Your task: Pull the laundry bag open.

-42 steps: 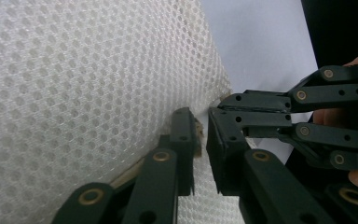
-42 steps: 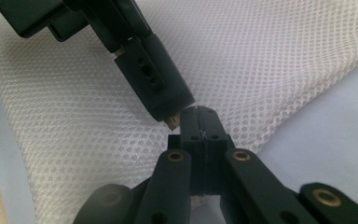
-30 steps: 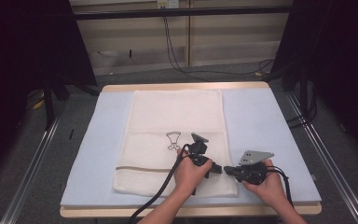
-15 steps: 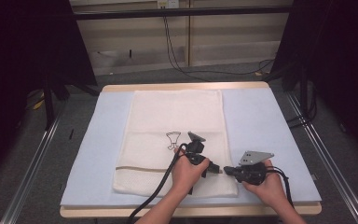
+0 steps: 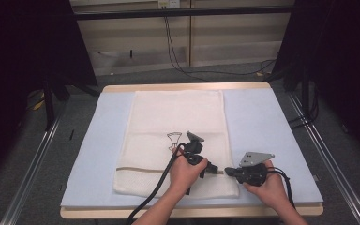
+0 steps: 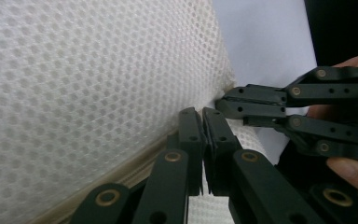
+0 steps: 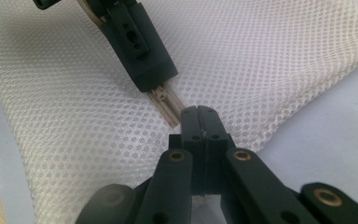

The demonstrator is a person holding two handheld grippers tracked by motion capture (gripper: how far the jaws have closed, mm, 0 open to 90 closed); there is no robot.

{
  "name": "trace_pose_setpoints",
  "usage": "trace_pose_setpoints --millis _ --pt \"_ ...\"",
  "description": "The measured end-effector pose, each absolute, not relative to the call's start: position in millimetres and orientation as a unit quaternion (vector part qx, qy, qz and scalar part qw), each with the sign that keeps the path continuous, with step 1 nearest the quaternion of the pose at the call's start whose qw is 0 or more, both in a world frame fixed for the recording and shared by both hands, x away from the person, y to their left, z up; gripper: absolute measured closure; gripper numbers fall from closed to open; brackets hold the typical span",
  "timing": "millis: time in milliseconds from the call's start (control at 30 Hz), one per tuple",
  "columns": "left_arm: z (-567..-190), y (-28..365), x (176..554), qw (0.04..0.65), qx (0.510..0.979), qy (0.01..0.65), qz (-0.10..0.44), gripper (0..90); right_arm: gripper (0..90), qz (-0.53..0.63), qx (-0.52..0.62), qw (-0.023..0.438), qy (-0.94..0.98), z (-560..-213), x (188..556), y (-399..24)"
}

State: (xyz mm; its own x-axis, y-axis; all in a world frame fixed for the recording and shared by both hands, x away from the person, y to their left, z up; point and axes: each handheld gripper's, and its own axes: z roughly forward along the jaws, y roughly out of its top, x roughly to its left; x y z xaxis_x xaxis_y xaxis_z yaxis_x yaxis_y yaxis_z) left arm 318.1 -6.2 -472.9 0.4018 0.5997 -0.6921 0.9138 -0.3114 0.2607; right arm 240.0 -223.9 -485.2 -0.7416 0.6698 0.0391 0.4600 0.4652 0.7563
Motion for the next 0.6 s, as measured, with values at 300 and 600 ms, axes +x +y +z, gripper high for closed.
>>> trace_pose_setpoints --millis 300,600 --pt "-469.1 4.5 318.3 0.320 0.771 0.495 -0.240 87.5 90.0 0.394 0.333 0.134 0.846 -485.2 240.0 -223.7" --pt "-465.5 16.0 321.7 0.319 0.768 0.499 -0.246 87.5 90.0 0.394 0.335 0.132 0.846 -485.2 240.5 -223.8"
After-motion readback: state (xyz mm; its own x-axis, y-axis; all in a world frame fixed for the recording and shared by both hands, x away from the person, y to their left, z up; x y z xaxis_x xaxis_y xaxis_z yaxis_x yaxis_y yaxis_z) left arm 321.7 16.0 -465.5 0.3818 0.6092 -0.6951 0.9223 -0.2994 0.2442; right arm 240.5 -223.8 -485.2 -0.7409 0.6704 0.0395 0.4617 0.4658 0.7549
